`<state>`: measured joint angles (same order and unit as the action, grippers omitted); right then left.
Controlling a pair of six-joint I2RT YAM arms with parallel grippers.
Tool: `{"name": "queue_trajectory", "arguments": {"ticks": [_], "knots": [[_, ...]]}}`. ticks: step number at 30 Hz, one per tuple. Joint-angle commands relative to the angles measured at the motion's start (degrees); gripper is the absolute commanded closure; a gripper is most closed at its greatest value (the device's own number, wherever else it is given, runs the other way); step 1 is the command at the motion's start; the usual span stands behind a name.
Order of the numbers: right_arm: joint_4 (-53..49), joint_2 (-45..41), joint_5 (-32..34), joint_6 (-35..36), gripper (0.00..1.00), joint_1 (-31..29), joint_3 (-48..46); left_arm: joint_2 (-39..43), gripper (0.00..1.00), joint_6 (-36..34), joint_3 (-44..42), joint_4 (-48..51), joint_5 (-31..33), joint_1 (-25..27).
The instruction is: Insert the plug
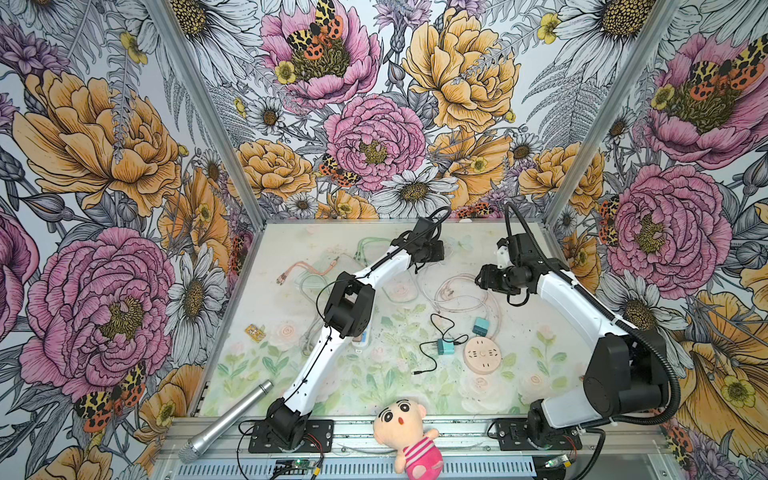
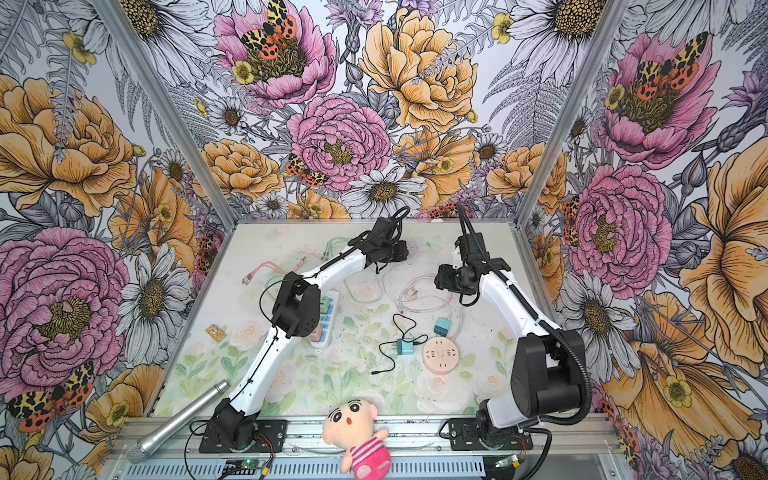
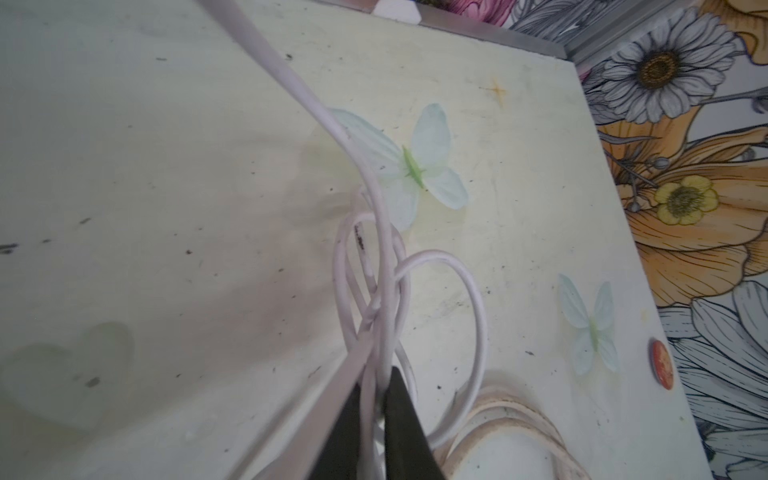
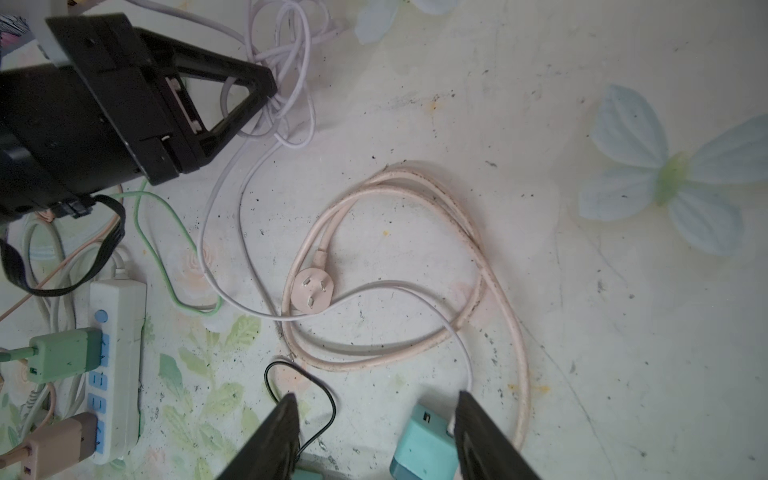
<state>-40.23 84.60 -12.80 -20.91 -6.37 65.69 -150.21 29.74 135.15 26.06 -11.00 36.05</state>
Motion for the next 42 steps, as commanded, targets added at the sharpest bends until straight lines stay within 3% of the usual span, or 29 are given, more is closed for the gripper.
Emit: {"name": "queue_trajectory", "arguments": {"ticks": [1,9,11,16,18,26,31,37,42], "knots": [[0.1,-2.8,1.0,0.8,0.39,0.8,-0.7,3.5,0.88,2.7,-0.2,-9.7,-5.6,-0.2],[0.1,-4.2,-0.1,0.3,0.39,1.8,-1.9,1.9,0.84,2.8,0.8,-8.7,-4.9,-0.3],[0.1,-4.3,-0.3,0.3,0.39,1.9,-2.4,2.3,0.79,2.1,-1.1,-8.1,-3.8,-0.1],[0.0,-4.6,-0.3,0.2,0.39,2.0,-2.8,4.8,0.53,0.6,-5.4,-6.4,-0.1,0.2],[0.0,-4.6,-0.3,0.0,0.39,2.0,-2.8,6.4,0.48,-0.3,-6.8,-6.4,0.5,0.2],[-0.1,-4.9,-0.1,-0.3,0.38,2.0,-2.9,16.9,0.45,-8.0,-12.3,-0.8,5.5,2.0],[-0.3,-4.9,0.3,-0.5,0.38,2.0,-3.4,27.1,0.44,-13.1,-21.3,2.4,8.7,4.8],[-0.9,-5.2,-0.3,-1.7,0.38,2.0,-3.4,39.8,0.41,-19.8,-39.5,2.8,10.9,8.7],[-1.1,-5.3,-1.0,-2.7,0.38,1.8,-4.1,48.8,0.42,-21.0,-51.0,5.9,11.0,10.0]]}}
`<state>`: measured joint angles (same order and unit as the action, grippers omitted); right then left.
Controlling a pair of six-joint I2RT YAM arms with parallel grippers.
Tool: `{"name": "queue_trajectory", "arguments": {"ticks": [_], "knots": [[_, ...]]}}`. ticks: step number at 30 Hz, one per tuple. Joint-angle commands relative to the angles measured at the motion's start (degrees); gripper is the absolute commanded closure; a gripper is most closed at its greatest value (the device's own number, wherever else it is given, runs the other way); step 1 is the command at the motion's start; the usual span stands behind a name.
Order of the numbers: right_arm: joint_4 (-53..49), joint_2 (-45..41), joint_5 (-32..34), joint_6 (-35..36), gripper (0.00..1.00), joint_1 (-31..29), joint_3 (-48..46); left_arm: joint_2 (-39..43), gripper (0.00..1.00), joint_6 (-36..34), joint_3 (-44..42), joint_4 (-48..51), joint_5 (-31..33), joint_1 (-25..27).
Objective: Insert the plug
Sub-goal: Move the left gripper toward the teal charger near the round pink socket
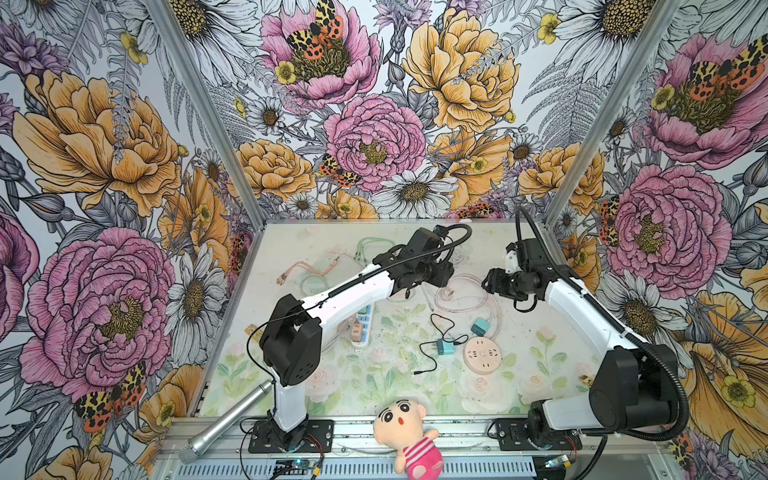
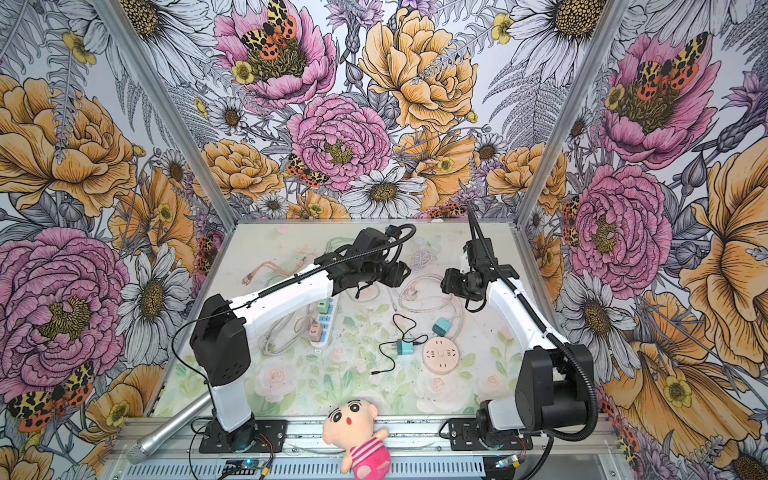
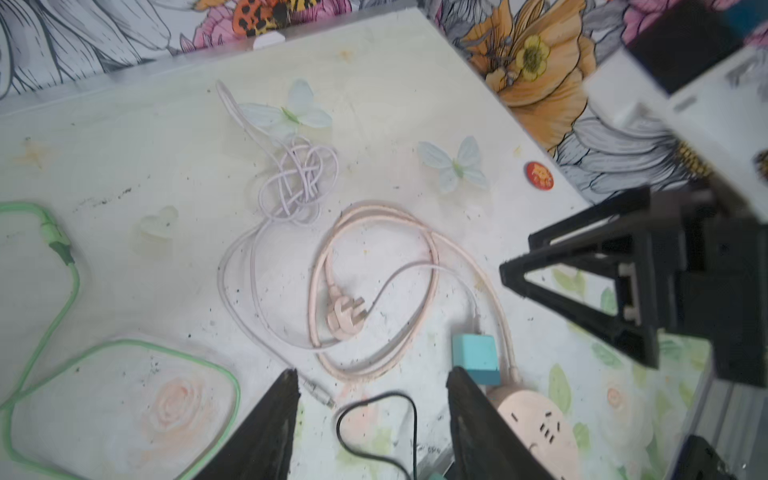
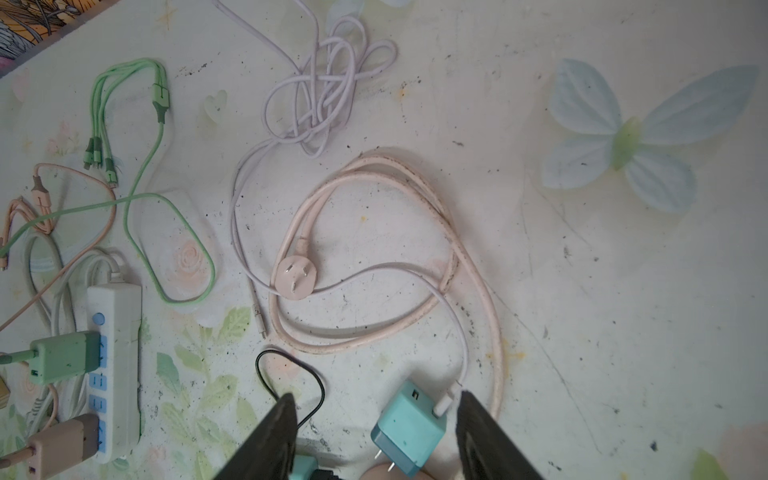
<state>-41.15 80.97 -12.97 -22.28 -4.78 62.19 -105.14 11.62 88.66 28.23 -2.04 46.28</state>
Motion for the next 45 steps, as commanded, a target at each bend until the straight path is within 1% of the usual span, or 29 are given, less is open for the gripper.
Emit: {"name": "queue_trajectory", "arguments": {"ticks": [1,4,8,11,14,16,18,24,28,30,33,38,39,41,45], "knots": [[-0.2,-1.7,-1.0,-1.4,0.38,0.1,-0.8,5.0,0.42,-3.0,-6.3,4.0,1.9,-0.2],[-0.5,-1.9,-1.0,-1.5,0.39,-0.8,-1.3,9.3,0.43,-2.3,-12.0,4.1,0.4,-0.2],[-1.9,-2.2,-0.8,-1.4,0.4,-2.4,-1.1,13.1,0.43,-2.4,-17.7,4.6,-5.4,0.9],[-2.6,-2.2,-1.2,-1.3,0.41,-4.0,-1.2,14.0,0.43,-2.8,-20.9,4.9,-6.4,2.3],[-3.7,-2.0,-0.4,-0.9,0.45,-7.3,-1.3,14.1,0.44,-2.5,-22.6,4.8,-8.1,3.1],[-3.9,-2.5,0.1,-0.9,0.46,-10.0,-1.8,13.7,0.44,-3.5,-23.0,4.9,-9.0,4.4],[-3.9,-3.2,-0.8,-1.2,0.47,-11.2,-2.2,12.9,0.44,-5.5,-22.9,4.8,-9.8,6.3],[-4.2,-4.6,-0.8,-1.7,0.47,-11.3,-3.9,7.9,0.45,-6.9,-22.5,1.5,-11.5,7.9],[-4.6,-5.6,0.8,-2.1,0.47,-11.3,-5.3,5.6,0.43,-7.4,-22.6,-1.3,-10.4,9.3],[-5.0,-6.2,2.2,-2.2,0.45,-11.2,-5.7,4.7,0.42,-7.6,-22.8,-2.6,-10.4,9.4],[-5.1,-6.5,1.4,-3.1,0.43,-11.2,-5.6,3.0,0.41,-8.4,-22.0,-2.9,-10.2,9.5],[-5.1,-6.3,1.5,-3.5,0.42,-11.1,-5.0,1.4,0.41,-10.0,-20.3,-3.8,-10.8,9.7],[-5.1,-6.3,1.6,-3.5,0.42,-11.2,-4.9,-0.7,0.41,-10.3,-20.0,-4.3,-10.8,9.7],[-5.2,-5.8,1.7,-3.3,0.42,-11.2,-4.4,-1.3,0.4,-10.9,-19.5,-4.9,-10.6,9.7],[-5.1,-4.7,1.5,-3.2,0.41,-11.1,-3.4,-2.9,0.37,-12.2,-18.4,-4.9,-12.0,9.6]]}}
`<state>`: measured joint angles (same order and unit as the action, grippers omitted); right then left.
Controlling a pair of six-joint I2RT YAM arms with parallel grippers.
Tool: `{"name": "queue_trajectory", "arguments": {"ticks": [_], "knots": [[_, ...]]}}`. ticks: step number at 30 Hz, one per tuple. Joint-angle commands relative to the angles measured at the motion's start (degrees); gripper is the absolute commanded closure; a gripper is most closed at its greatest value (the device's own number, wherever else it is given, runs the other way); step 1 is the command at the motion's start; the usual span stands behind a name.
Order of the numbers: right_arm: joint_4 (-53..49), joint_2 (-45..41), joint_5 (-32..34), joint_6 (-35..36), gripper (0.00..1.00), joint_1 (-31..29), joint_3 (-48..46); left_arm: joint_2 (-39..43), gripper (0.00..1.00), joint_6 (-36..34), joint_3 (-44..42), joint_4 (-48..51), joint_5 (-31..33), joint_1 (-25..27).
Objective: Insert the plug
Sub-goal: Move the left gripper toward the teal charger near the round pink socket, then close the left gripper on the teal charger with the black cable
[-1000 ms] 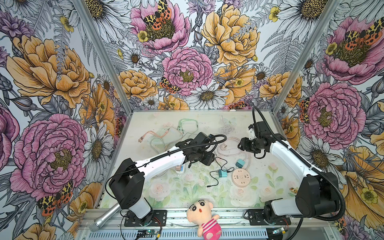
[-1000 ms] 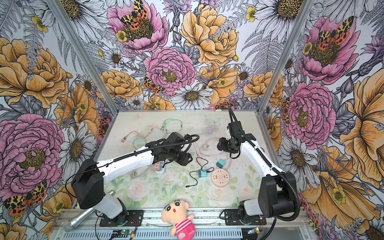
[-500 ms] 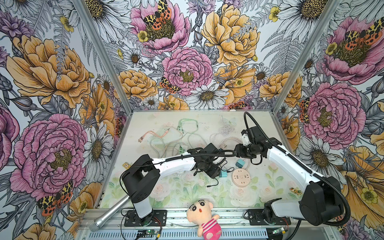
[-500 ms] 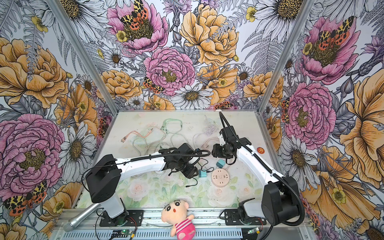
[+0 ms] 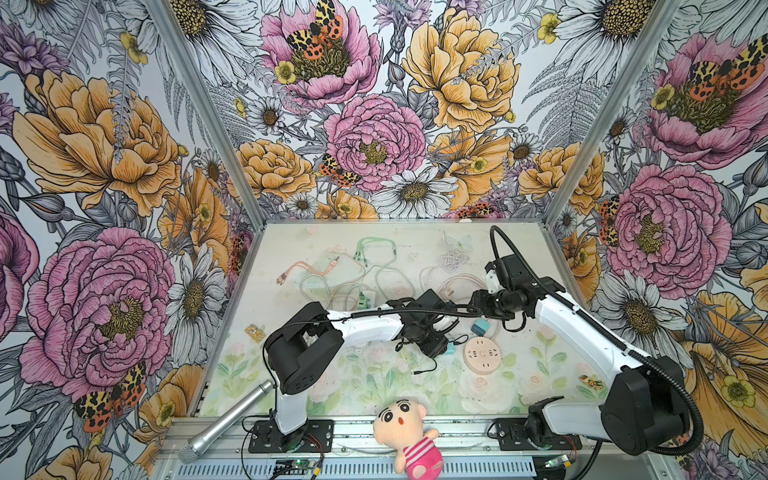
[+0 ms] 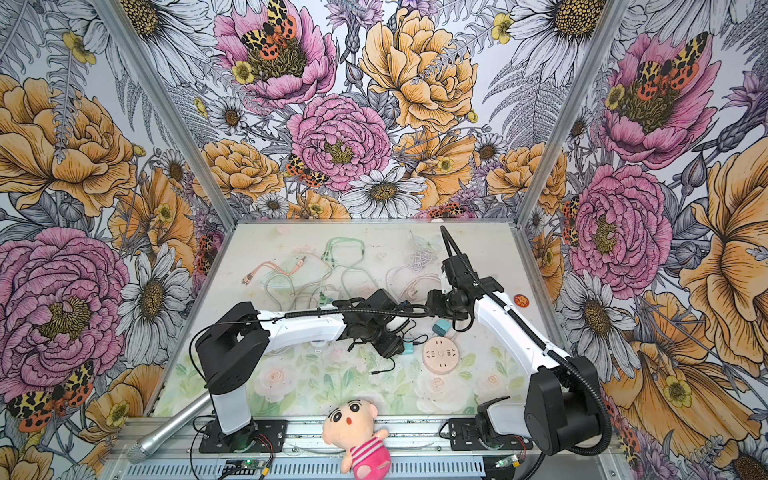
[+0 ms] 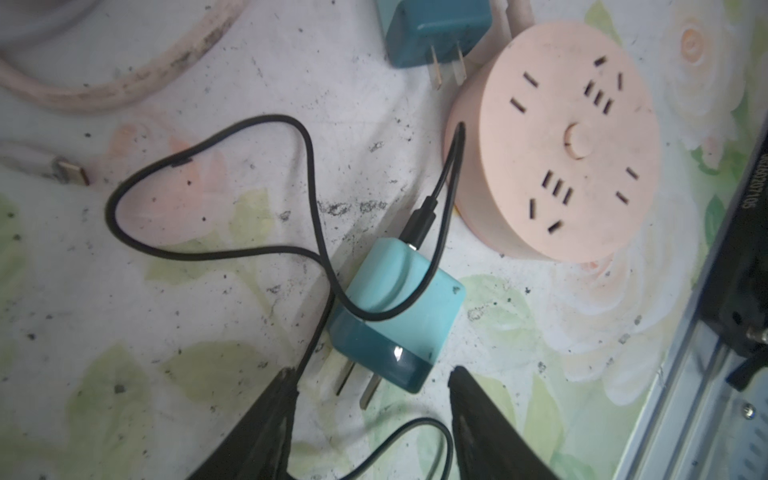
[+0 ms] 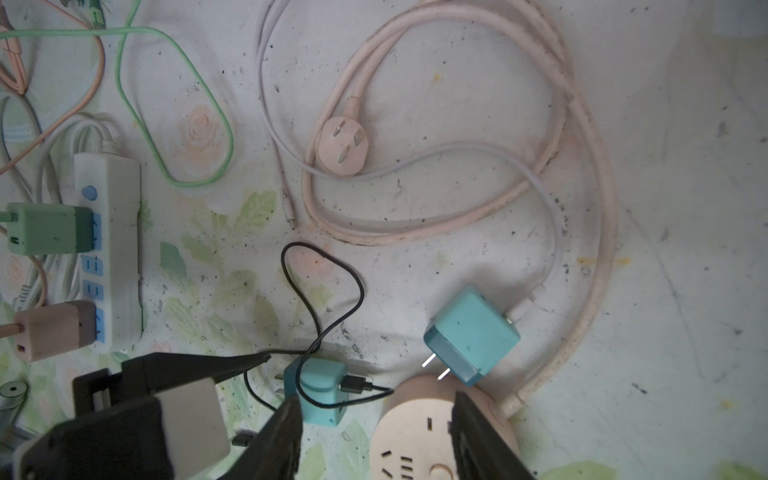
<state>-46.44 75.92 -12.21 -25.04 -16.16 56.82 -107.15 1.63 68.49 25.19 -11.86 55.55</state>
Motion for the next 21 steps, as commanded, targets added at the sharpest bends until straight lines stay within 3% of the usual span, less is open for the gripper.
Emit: {"name": "queue_trajectory", "arguments": {"ticks": [1,21], "knots": [[0.2,0.6,0.7,-0.4,0.41,0.3,2.1,-1.3,0.37,-2.5,2.0,-1.9,-2.8,0.3],[0.4,3.0,3.7,0.4,0.4,0.3,2.2,-5.7,0.35,-2.1,3.2,-3.5,-3.3,2.6]]}}
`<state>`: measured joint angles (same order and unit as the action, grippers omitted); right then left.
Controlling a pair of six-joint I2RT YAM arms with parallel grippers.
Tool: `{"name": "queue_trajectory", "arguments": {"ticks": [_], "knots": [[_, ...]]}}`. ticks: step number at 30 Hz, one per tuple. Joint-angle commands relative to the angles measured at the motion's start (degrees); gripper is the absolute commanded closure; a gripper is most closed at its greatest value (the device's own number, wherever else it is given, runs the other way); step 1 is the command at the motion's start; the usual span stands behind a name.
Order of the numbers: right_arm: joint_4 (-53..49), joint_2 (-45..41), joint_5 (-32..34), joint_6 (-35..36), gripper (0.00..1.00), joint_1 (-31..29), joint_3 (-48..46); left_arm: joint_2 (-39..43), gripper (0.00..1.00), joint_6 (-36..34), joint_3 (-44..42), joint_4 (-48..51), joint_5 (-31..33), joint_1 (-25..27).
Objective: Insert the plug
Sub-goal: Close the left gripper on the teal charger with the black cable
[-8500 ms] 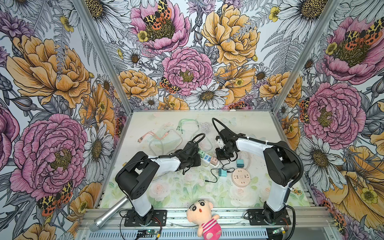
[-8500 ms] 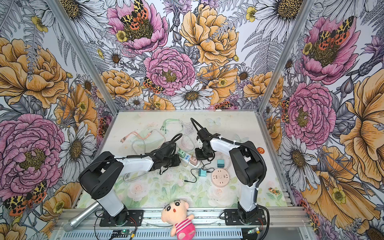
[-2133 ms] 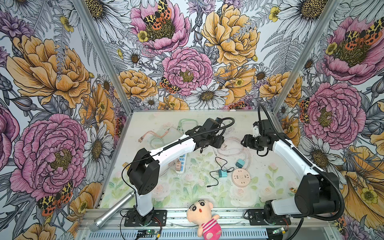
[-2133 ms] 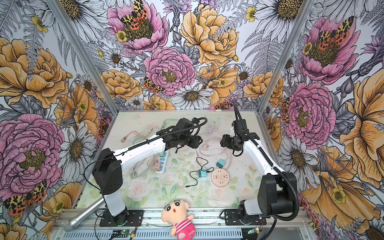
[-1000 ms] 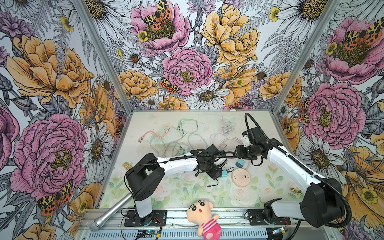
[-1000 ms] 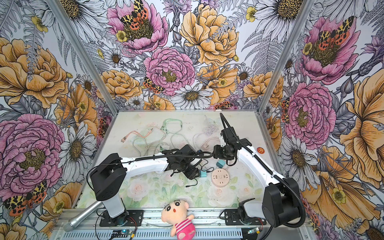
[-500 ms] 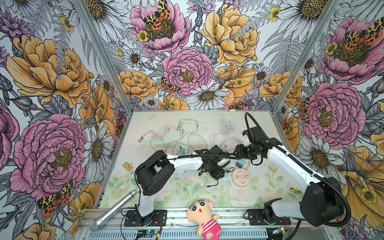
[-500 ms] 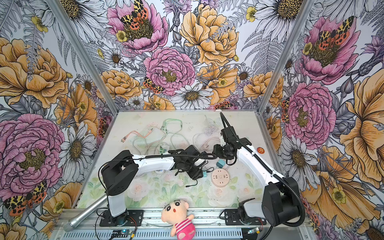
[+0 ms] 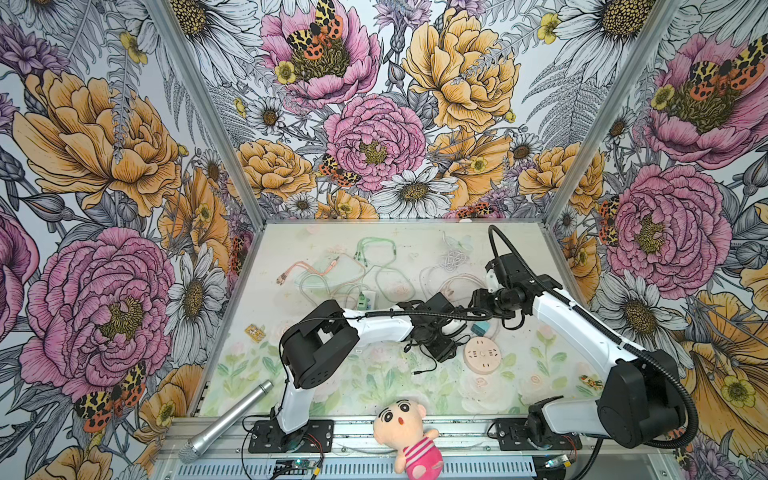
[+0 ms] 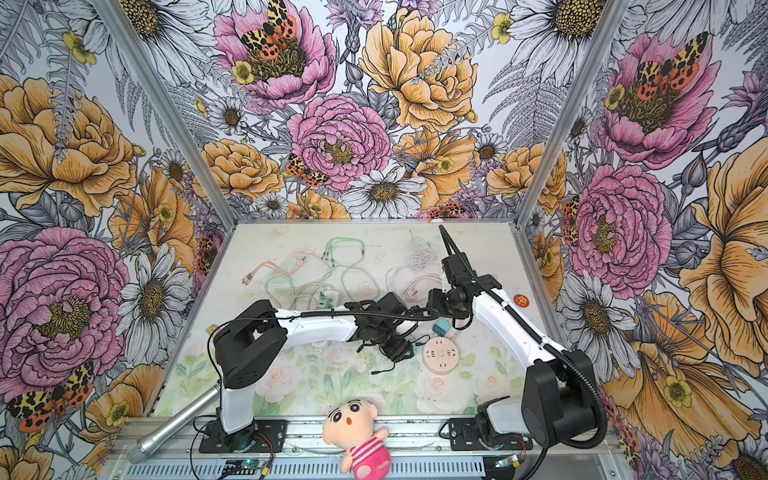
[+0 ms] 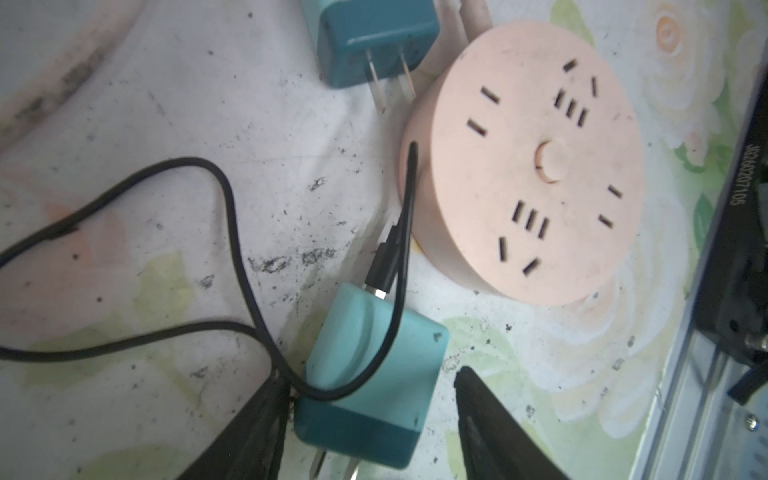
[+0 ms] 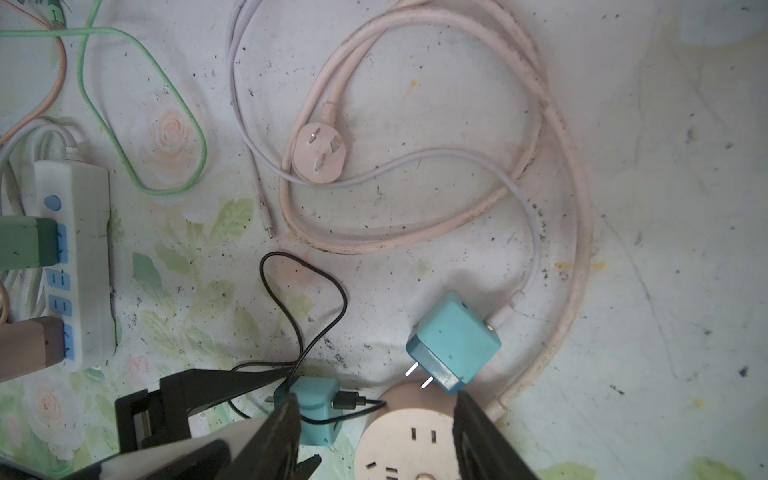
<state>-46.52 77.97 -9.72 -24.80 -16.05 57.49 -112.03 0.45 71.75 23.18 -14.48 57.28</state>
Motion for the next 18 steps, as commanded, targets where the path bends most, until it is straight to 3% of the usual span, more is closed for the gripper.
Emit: {"name": "queue_trajectory", "arguments": {"ticks": [1,11,18], "knots": [[0.5,1.1,1.2,0.2,0.39,0.2,1.6,-0.8,0.35,-1.1,-0.3,-1.4,0.0,1.1],[0.5,1.7,1.2,-0.4,0.39,0.1,1.9,-1.3,0.37,-2.0,-1.8,-2.4,5.3,3.5],[0.6,1.8,0.9,-1.0,0.39,0.1,1.8,-1.3,0.51,-0.4,-3.7,-6.7,9.2,4.1]]}}
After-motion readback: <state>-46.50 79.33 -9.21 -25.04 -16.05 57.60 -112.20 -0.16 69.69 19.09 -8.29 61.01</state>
